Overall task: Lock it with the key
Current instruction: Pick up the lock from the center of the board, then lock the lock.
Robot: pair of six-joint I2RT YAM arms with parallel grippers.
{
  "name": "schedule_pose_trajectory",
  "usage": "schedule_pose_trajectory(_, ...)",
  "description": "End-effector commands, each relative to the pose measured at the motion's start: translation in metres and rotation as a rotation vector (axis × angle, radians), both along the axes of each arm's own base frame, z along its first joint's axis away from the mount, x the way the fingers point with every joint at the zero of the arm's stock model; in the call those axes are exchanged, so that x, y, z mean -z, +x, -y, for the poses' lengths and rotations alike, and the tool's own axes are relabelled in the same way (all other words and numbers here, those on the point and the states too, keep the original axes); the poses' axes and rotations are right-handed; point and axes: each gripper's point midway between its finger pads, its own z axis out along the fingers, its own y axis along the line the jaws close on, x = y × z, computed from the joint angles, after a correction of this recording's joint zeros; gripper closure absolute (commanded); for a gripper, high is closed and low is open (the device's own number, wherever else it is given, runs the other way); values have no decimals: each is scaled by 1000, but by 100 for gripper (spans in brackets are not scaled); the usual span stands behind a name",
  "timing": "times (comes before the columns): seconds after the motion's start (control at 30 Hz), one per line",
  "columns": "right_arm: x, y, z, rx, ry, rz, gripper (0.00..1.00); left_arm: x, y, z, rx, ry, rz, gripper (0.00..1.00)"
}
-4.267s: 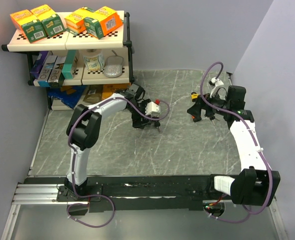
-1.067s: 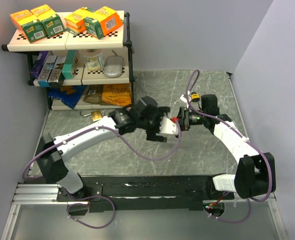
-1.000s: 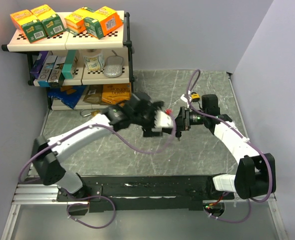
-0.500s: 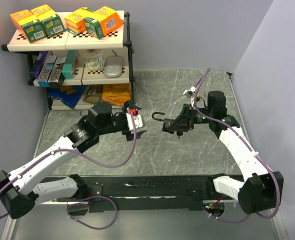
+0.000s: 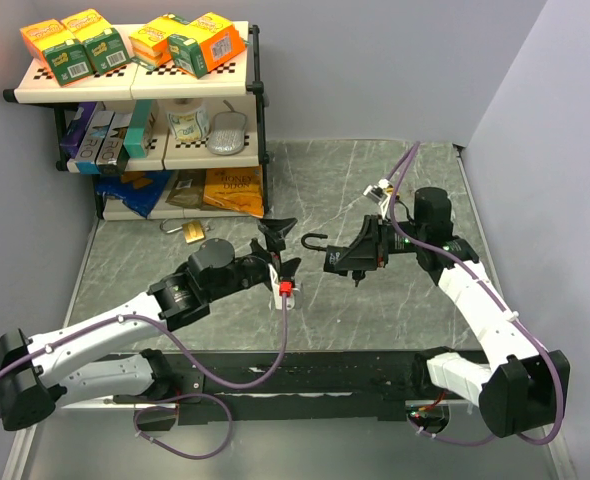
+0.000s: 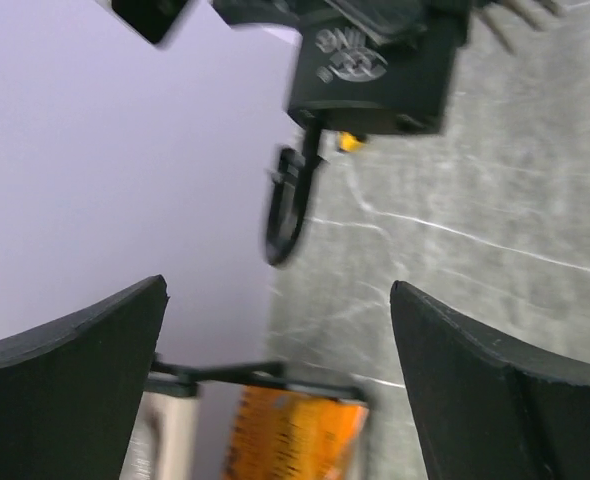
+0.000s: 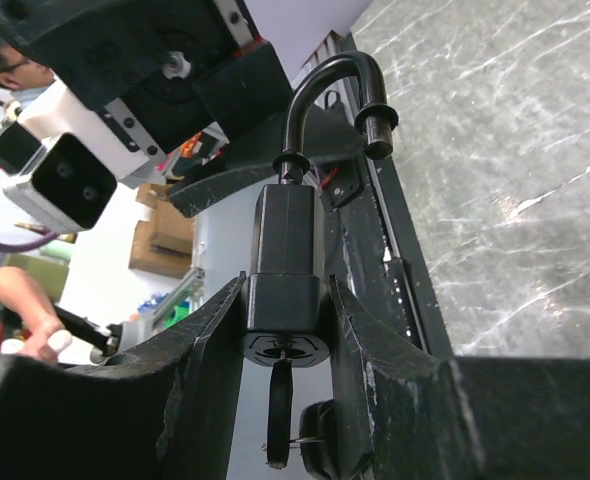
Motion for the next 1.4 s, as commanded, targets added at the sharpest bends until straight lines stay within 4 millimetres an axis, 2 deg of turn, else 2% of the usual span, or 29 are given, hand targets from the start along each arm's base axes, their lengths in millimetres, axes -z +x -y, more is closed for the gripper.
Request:
schedule_pose_trajectory(0.0,-26,-15,-1,-77,56,94,100,-34,2,9,15,-47,188,5)
schedule_pose_trajectory(0.03,-26,-16,-2,-80,57,92,100,-27,2,11,22,-32,188,7)
schedule_pose_trajectory(0.27,-26,-20,-3,-92,56,93,100,-24,-2,27,60,-14,212,27)
schedule_pose_trajectory(0.43,-26,-20,-4,-93,55,92,100,-22,-2,35,75,-10,190,31)
schedule_pose_trajectory(0.6,-25,-19,-4,-93,49,96,100,-18,-3,38,86,1,178,42)
schedule_pose_trajectory(0.9,-21,-21,-5,-94,48,77,100,-20,1,45,79,0,173,50)
schedule_pose_trajectory(1.1,-23,-21,-5,-91,48,88,100,-21,6,47,53,-12,136,77)
schedule_pose_trajectory(1.13,-22,-21,-5,-91,47,85,100,-21,6,47,51,-16,128,89)
schedule_pose_trajectory(1.17,-22,-21,-5,-92,48,91,100,-23,7,47,47,-23,122,94)
schedule_pose_trajectory(1.23,-22,-20,-5,-85,42,99,99,-28,7,47,35,-62,86,99)
schedule_pose_trajectory(1.27,-22,-19,-5,-83,39,104,92,-32,7,47,32,-82,68,99)
schedule_pose_trajectory(1.3,-21,-18,-5,-78,34,126,83,-27,5,47,34,-75,28,99)
schedule_pose_trajectory(1.33,-23,-17,-4,-72,26,119,55,-27,6,47,35,-70,10,99)
schedule_pose_trajectory(1.37,-22,-16,-4,-73,21,132,44,-35,1,50,67,-86,-21,99)
